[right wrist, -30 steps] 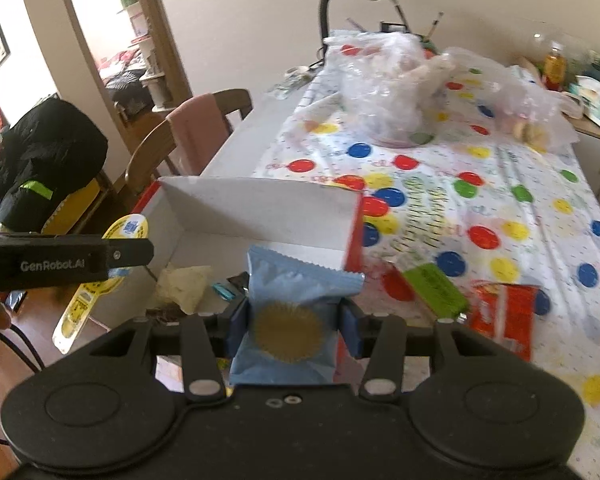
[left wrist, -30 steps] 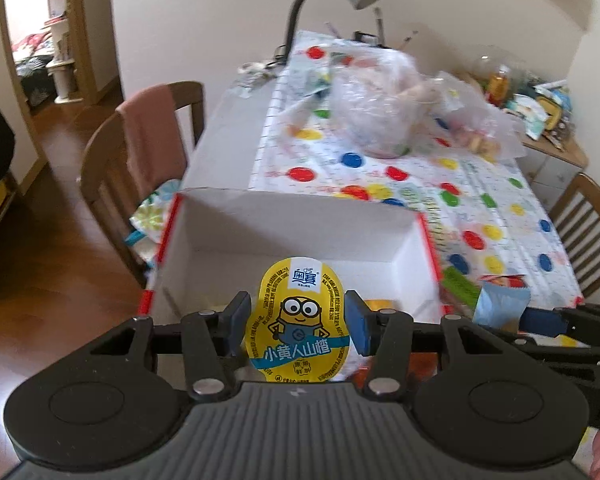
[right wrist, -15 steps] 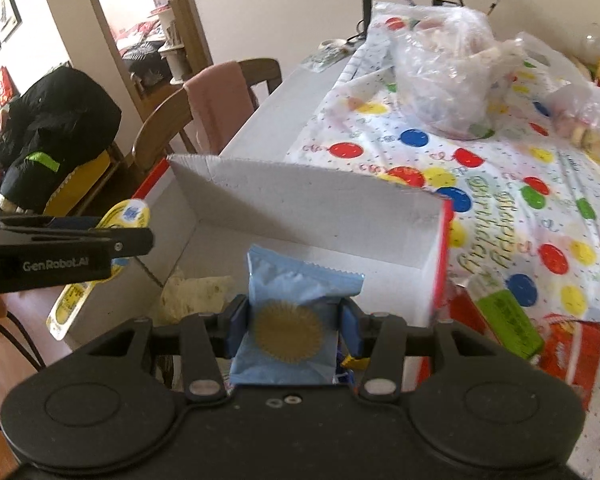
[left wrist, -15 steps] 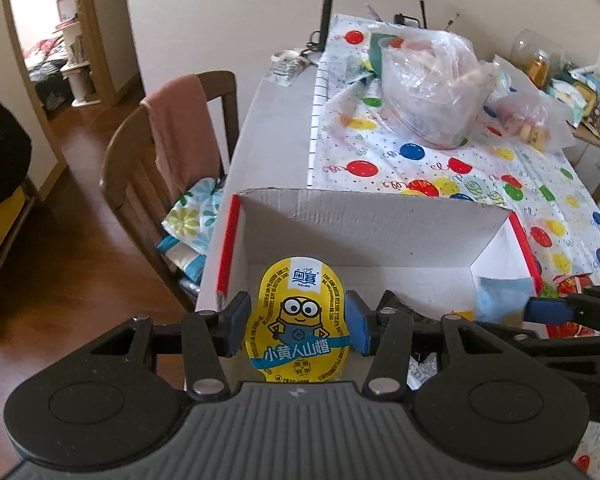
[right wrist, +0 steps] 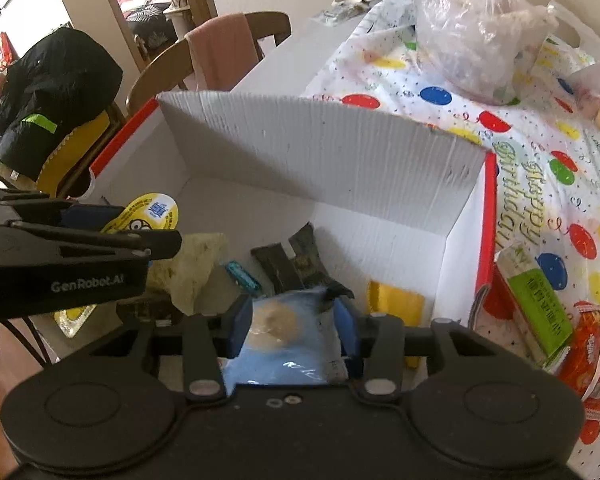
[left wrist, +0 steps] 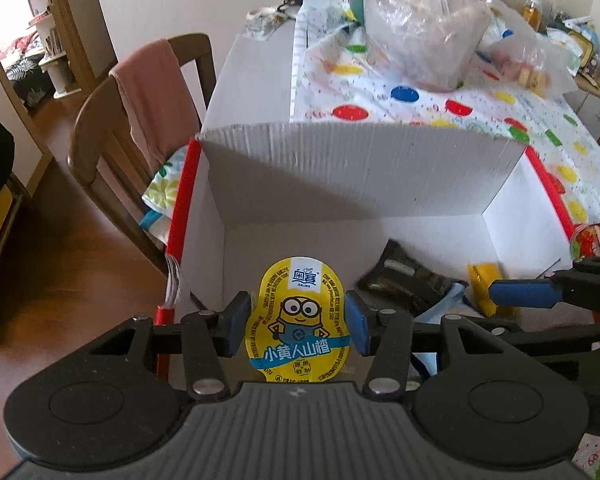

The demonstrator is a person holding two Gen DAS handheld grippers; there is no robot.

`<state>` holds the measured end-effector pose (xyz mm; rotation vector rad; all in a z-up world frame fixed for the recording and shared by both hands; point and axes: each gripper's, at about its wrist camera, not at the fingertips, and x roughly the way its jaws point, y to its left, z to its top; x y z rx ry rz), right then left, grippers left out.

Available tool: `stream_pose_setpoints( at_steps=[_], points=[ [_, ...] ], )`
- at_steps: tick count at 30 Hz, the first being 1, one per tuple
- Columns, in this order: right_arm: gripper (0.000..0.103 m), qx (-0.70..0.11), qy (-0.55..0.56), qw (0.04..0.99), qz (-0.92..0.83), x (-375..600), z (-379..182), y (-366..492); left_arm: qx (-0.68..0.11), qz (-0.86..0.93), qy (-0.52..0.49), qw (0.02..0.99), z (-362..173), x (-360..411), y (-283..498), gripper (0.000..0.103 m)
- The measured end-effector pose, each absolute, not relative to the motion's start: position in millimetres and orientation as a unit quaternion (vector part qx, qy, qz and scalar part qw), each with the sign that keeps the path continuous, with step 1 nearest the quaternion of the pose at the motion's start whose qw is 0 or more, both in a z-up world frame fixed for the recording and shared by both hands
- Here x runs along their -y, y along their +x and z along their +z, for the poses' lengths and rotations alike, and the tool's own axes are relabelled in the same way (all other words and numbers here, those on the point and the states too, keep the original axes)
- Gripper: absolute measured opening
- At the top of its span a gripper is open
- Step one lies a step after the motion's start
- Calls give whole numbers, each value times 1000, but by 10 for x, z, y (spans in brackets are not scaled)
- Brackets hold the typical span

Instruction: Organize snacks

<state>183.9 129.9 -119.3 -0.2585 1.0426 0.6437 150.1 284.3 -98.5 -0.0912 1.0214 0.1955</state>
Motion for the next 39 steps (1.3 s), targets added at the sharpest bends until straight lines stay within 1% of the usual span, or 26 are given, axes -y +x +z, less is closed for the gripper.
stream_pose_setpoints(
  at_steps=[5, 11, 15, 17, 20, 21, 23, 26, 32, 34, 37, 39],
  points=[
    [48, -489, -117, 811, 300, -1261, -1178, 1808, -497, 99, -34, 861, -1047, -2823, 1466, 51],
    [53, -485, -105, 814, 301, -1181, -1102, 1790, -492, 93, -42, 865, -979, -2805, 1415, 51],
    [57, -477, -99, 820, 302, -1110, -997, 1759, -480, 90, -45, 871, -875, -2766, 1368, 57],
    [62, -471, -95, 823, 302, -1054, -922, 1727, -474, 88, -45, 875, -810, -2745, 1337, 58],
    [64, -461, -87, 828, 306, -970, -791, 1677, -462, 85, -47, 881, -697, -2711, 1279, 61],
    [65, -458, -84, 830, 307, -942, -744, 1657, -457, 83, -49, 884, -654, -2697, 1255, 63],
    [72, -448, -79, 835, 309, -877, -644, 1610, -447, 80, -52, 889, -571, -2660, 1213, 65],
    [77, -434, -70, 842, 314, -773, -500, 1542, -434, 68, -54, 897, -453, -2579, 1154, 67],
    [83, -414, -54, 852, 315, -523, -278, 1419, -404, 51, -51, 912, -218, -2369, 1029, 71],
    [86, -409, -51, 855, 315, -422, -222, 1379, -396, 44, -52, 916, -155, -2296, 1005, 75],
    [87, -402, -45, 859, 315, -259, -143, 1320, -388, 31, -53, 920, -80, -2164, 987, 76],
    [95, -395, -43, 863, 311, -145, -94, 1283, -384, 23, -51, 922, -42, -2060, 982, 77]
  ],
)
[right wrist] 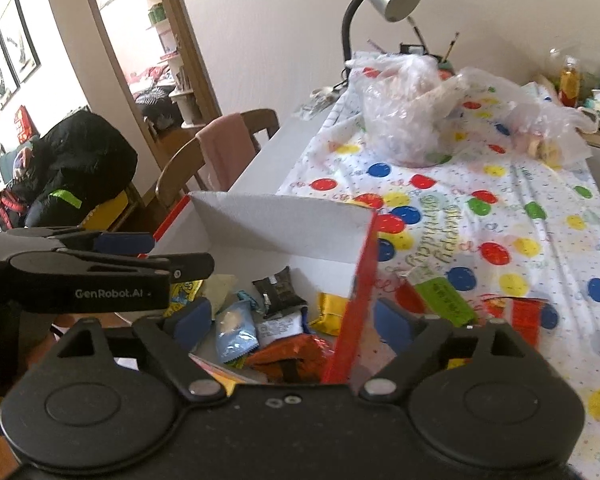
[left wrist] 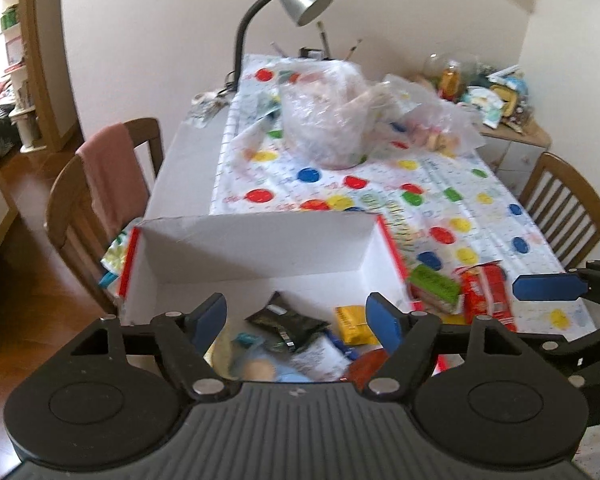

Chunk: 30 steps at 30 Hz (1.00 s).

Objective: Organize snacks
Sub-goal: 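Move both open tools back over the green packet and red snack bag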

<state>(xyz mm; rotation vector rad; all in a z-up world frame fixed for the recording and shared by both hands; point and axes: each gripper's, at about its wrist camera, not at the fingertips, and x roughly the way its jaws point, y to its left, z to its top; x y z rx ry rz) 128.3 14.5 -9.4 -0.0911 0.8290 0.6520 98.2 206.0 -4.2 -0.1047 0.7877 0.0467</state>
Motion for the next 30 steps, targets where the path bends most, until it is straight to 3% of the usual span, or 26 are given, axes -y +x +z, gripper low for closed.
stream_pose_setpoints(
  at_steps=[7, 30],
  points=[
    [103, -383, -41, 875, 294, 289, -30, 1258, -377, -7, -49, 925, -15, -1662, 1032, 81],
    [103, -443, -84, 862, 231, 1662, -656, 2197, -446, 38, -136, 884, -455, -336, 1967, 82]
  ],
)
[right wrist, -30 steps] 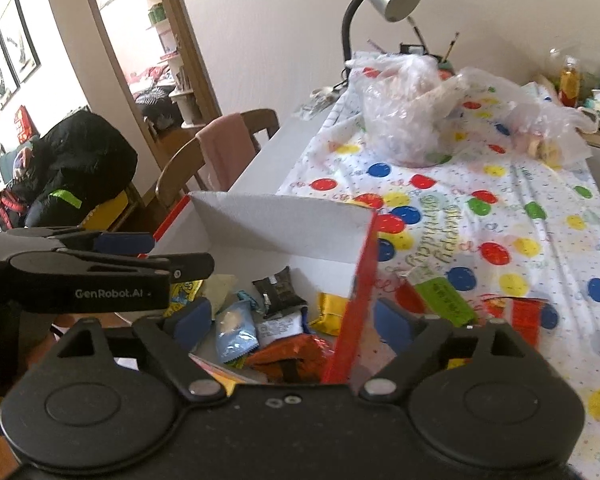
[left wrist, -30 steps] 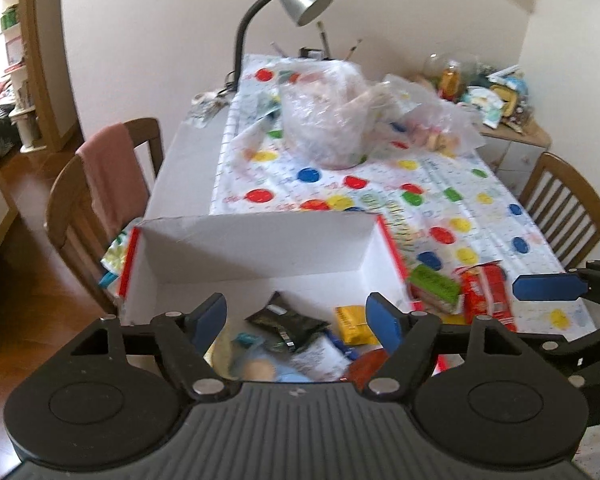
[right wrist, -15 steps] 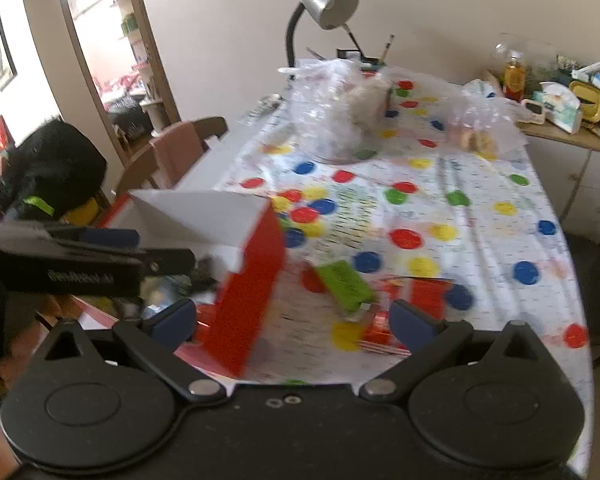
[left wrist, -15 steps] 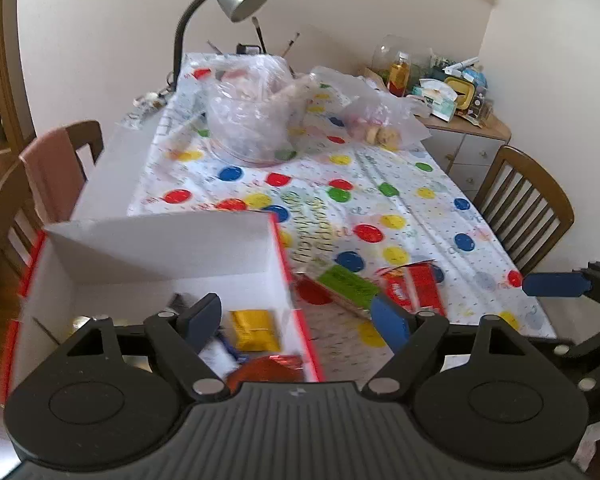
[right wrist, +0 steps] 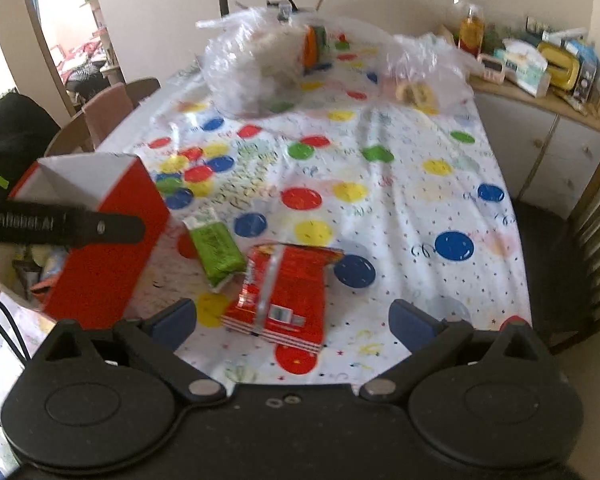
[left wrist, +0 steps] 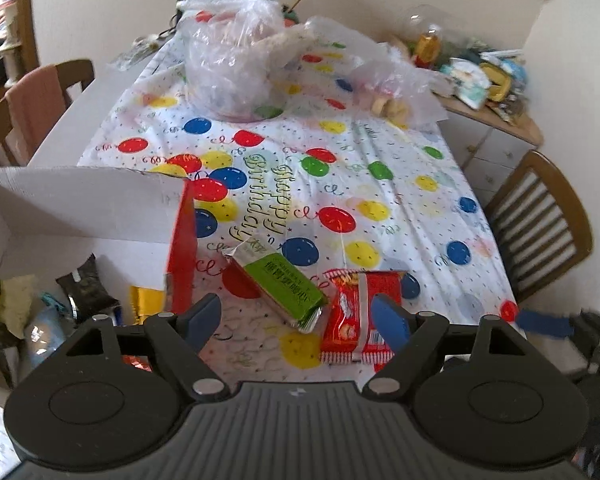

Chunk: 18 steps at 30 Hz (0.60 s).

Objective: Organize snacks
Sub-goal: 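Move both open tools back over the green packet and red snack bag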

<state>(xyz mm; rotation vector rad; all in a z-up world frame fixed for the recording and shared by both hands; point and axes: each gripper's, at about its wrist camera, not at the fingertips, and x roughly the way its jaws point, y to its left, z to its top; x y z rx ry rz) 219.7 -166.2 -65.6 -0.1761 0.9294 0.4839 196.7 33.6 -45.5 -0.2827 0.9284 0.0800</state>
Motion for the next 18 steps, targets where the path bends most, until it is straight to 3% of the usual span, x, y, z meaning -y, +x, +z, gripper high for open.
stream_pose_setpoints(
  at_steps=[18],
  points=[
    [103, -504, -87, 817, 264, 1509, -1297, 2699, -526, 138, -126, 830, -1156, -68, 2924, 82]
  ],
)
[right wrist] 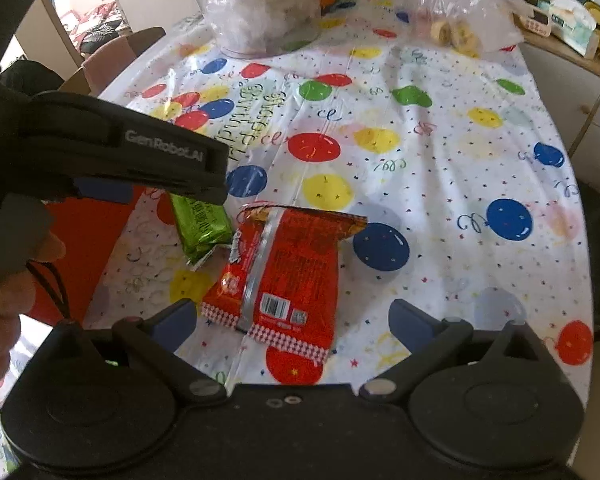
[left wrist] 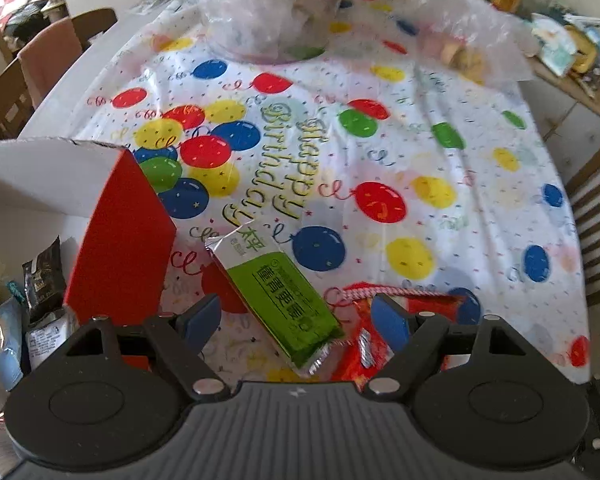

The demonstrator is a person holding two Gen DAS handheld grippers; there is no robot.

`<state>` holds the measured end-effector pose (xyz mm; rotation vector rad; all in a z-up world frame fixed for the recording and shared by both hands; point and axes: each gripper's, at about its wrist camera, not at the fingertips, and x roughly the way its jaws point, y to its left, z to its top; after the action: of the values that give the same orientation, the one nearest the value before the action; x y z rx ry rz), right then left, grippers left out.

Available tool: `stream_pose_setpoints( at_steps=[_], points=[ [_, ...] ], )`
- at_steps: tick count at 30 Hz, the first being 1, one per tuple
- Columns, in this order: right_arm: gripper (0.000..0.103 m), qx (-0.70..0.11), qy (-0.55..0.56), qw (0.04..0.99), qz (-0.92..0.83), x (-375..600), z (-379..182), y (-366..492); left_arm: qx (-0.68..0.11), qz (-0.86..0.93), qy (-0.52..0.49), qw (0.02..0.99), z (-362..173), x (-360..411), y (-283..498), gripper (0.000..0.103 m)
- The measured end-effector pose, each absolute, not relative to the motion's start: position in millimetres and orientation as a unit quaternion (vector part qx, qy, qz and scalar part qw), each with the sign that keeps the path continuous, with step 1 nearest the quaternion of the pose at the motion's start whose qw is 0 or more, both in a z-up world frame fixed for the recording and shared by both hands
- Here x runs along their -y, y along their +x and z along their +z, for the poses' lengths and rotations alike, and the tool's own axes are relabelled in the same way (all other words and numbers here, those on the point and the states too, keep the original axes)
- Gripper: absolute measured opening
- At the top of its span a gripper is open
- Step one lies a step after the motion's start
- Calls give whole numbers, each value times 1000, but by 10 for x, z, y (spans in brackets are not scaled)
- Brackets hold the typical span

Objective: Organize snacks
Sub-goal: 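Grasp the red snack bag with the right tool while the left tool grasps the green packet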

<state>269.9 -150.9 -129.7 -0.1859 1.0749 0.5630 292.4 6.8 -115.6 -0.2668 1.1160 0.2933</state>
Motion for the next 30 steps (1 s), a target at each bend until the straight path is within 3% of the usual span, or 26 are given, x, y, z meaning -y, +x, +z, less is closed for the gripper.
stream_pose_setpoints(
  at_steps=[22, 30],
  points=[
    [102, -516, -109, 819, 227, 1123, -1683, 2976, -560, 181, -129, 798, -1664, -252, 3254, 81],
    [84, -517, -115, 816, 233, 1027, -1710, 2943, -556, 166, -112, 807, -1674, -201, 3243, 58]
  ],
)
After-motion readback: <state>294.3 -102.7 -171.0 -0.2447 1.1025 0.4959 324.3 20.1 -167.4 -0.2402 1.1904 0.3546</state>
